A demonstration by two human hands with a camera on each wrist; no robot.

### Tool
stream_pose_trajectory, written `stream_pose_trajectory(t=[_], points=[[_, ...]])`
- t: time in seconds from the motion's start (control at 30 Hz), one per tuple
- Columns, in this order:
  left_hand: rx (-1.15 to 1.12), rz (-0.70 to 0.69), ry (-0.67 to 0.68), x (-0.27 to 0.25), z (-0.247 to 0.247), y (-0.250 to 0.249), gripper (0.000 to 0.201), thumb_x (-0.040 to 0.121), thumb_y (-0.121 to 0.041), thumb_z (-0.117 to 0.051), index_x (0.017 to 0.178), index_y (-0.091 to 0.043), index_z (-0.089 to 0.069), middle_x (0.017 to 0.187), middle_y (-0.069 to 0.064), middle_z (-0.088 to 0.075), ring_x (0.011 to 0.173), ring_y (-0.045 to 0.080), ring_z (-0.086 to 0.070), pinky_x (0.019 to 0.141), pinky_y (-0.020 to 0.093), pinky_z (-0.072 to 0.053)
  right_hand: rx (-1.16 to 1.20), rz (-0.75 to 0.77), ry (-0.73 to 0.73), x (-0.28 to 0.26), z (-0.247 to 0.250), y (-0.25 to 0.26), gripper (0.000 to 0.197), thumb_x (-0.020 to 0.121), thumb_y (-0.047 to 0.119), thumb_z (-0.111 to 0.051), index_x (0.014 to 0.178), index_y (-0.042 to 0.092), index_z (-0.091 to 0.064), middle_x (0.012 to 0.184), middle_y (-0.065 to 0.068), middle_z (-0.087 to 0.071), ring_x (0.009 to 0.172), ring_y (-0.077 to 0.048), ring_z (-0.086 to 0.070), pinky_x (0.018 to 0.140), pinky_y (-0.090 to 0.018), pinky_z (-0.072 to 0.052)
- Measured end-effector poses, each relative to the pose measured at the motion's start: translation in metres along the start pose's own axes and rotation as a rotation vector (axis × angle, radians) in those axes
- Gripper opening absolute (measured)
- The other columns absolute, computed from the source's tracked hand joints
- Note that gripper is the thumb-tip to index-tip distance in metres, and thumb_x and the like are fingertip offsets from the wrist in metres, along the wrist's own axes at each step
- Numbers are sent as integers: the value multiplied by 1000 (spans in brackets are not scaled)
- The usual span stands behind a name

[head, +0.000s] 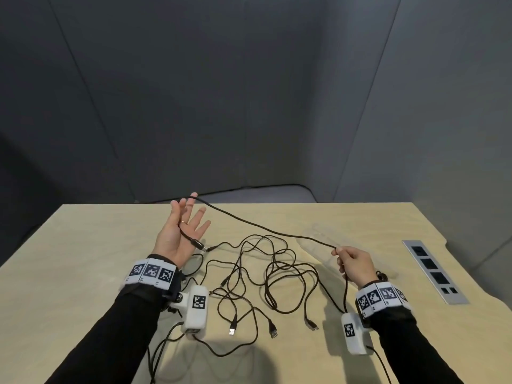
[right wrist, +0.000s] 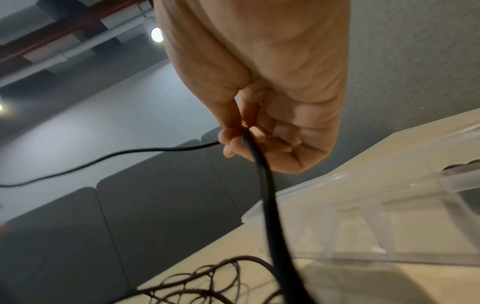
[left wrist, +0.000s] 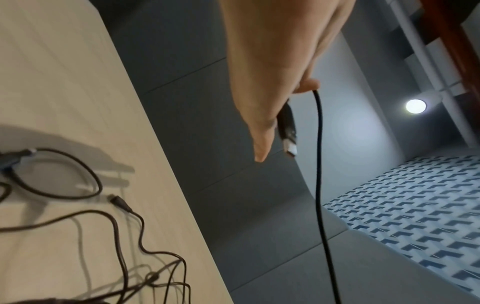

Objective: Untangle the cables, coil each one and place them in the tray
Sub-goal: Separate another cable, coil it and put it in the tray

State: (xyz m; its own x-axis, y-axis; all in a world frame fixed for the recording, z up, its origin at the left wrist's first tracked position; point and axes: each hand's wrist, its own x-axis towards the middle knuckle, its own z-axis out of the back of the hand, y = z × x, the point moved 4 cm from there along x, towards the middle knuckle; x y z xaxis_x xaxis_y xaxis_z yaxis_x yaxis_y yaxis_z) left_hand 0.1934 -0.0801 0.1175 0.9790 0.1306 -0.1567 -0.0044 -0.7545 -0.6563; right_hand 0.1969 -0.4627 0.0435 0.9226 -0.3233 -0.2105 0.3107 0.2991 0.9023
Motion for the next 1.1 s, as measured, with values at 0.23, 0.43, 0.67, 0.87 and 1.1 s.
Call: stream_pose_trajectory(t=[0.23, 0.43, 0.67, 0.87, 1.1], points=[[-95, 34, 67, 3, -10, 6, 34, 98, -48, -24, 82, -32, -49, 99, -11, -68, 108, 21, -64, 96, 59, -33, -109, -88, 170, -10, -13, -16, 26, 96, 19, -49, 81, 12, -68, 63, -3, -47, 53, -15, -43, 47, -23, -39], [-108, 21, -49, 4, -15, 8, 21, 101, -34, -33, 87, -21, -40, 70, -6, -41, 48, 7, -33, 62, 27, -47, -257, -18, 235, -16, -28, -23, 28, 95, 17, -49, 73, 17, -66, 54, -1, -48, 50, -19, -44, 51, -25, -38], [163, 18, 92, -19, -46, 32, 20, 99, -10, -33, 98, -8, -53, 99, 9, -59, 67, 9, -51, 52, 17, -39, -482, 422, 270, -53, -66, 42, 29, 95, 32, -48, 113, 16, -64, 114, 0, -59, 109, -14, -53, 94, -28, -40], [192, 55, 175, -31, -60, 55, 34, 105, -21, -22, 103, -4, -52, 123, 19, -61, 113, 23, -61, 98, 32, -45, -170, 427, 794, -116, -127, 98, 30, 99, 30, -42, 113, 10, -61, 110, 0, -66, 104, -8, -58, 94, -23, -40], [66, -71, -1, -21, -51, 11, 39, 104, -32, -23, 75, -14, -42, 97, 6, -70, 86, 20, -71, 70, 38, -58, -348, 638, 756, -120, -125, 86, 25, 98, 26, -41, 83, 28, -61, 61, 8, -43, 57, 0, -40, 63, -23, -36]])
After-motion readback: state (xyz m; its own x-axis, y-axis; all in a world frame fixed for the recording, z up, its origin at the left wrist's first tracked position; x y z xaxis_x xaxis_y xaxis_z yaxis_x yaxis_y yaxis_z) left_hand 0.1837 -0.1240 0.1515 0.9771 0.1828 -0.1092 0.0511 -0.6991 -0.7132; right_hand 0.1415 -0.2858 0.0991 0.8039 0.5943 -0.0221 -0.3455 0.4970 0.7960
